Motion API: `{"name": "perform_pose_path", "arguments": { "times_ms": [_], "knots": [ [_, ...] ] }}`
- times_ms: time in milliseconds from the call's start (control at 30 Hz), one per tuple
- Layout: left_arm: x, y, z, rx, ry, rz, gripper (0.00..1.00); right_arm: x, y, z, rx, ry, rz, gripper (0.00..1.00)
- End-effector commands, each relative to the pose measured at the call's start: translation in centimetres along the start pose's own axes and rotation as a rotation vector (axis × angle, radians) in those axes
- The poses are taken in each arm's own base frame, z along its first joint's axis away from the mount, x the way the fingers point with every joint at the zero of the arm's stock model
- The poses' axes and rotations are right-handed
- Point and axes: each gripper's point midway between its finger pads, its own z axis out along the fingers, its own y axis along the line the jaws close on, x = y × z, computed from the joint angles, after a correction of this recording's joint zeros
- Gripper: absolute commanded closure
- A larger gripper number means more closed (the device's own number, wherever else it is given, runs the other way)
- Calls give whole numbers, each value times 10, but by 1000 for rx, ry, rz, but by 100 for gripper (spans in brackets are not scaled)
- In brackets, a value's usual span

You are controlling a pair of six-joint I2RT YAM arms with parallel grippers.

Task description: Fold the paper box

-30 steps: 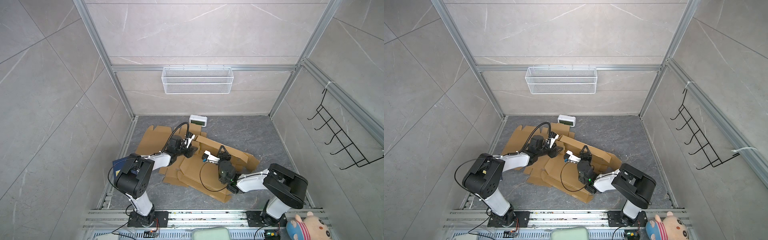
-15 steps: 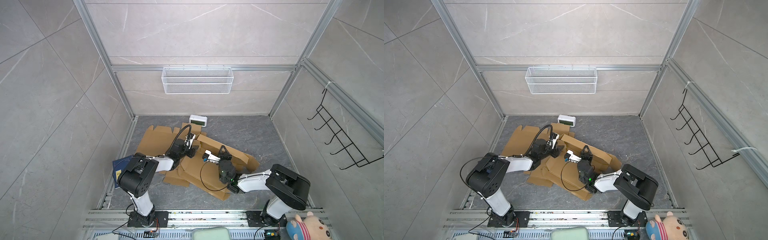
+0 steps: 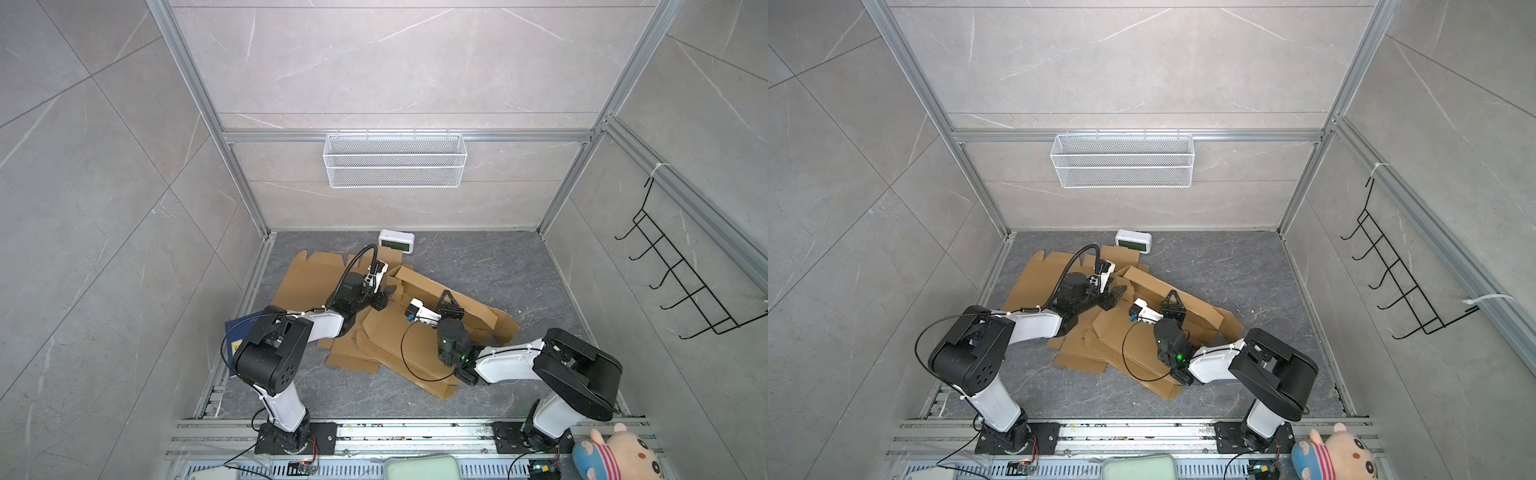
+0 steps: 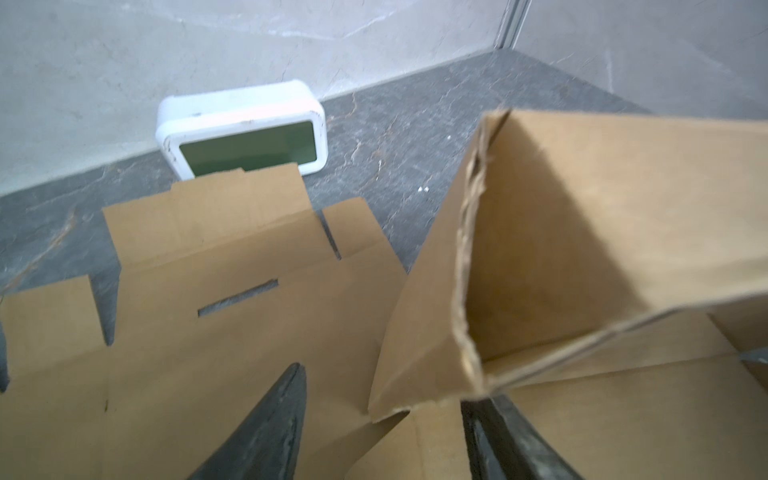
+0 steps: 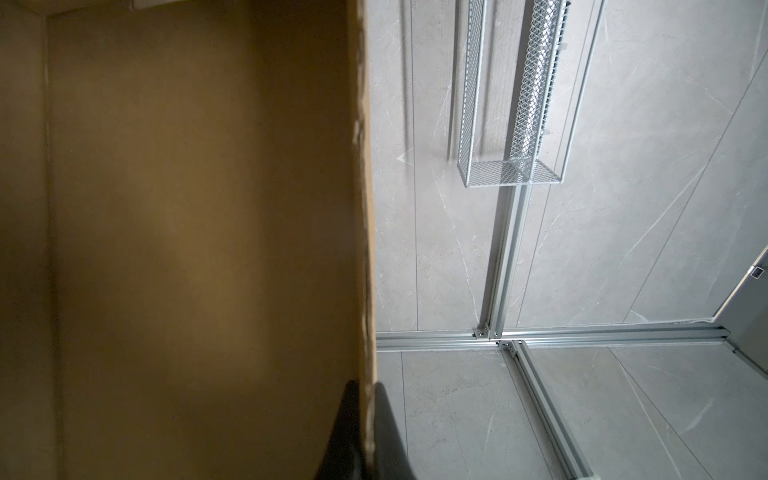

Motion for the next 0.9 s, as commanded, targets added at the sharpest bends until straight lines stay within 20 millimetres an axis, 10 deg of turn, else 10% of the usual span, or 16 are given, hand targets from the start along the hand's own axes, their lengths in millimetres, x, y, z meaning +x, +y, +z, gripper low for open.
{"name": "perform_pose_path", "arguments": {
  "times_ms": [0,433,867],
  "knots": [
    [-55,-2,3,38,-189,57,37,-4,17,-3,-62,-34,-25,100],
    [-53,-15,23,148,-169,97,40,-2,25,-1,-126,-33,-6,100],
    [-39,6,29,-108,-112,75,77,-1,18,3,-134,-12,25,100]
  ]
}}
